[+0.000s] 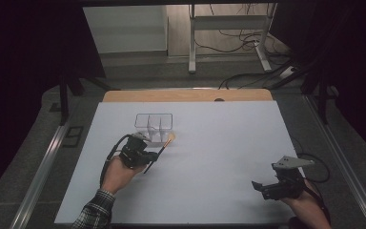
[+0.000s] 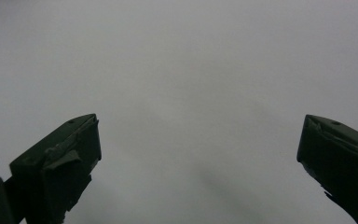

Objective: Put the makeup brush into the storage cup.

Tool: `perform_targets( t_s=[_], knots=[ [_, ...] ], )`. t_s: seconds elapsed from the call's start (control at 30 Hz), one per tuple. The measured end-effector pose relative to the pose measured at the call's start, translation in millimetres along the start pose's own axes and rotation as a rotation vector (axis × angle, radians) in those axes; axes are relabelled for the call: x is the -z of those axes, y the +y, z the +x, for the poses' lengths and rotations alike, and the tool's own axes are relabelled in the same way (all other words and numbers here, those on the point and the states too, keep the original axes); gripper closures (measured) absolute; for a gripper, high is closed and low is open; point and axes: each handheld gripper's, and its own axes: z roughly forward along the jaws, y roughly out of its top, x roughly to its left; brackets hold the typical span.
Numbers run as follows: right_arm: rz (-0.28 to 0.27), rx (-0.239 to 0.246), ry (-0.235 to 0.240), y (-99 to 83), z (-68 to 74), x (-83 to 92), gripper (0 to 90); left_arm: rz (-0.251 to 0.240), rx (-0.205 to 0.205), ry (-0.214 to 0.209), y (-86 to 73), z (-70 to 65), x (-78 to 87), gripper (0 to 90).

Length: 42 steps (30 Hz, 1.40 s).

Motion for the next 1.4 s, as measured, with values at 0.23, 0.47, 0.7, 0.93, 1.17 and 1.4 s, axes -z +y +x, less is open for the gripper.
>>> perform_targets(
  t_s=[0.23,0.47,0.7,0.93,1.17,1.4],
  knots=[
    [0.000,0.001,0.000,0.0,0.1,0.1,0.0,-0.039,-0.006,0.003,-1.2,-4.4,5.4,83.8],
    [-0.001,0.004,0.002,0.0,0.3,0.1,0.0,-0.075,-0.010,-0.002,-2.7,-6.8,8.1,83.8],
    [-0.002,0.005,0.003,0.0,0.3,0.3,0.0,-0.117,-0.002,-0.008,-5.7,-7.7,12.7,83.8],
    [-0.002,0.010,0.003,-0.1,0.2,0.4,0.0,-0.175,-0.004,-0.008,-9.9,-7.4,20.3,83.8],
    [-0.004,0.008,0.006,0.1,0.8,0.5,0.0,-0.233,0.010,-0.012,-13.5,-6.7,27.4,83.8],
    [-0.004,0.009,0.008,0.1,0.8,0.5,0.0,-0.285,0.015,-0.016,-16.0,-5.8,33.5,83.8]
  ],
)
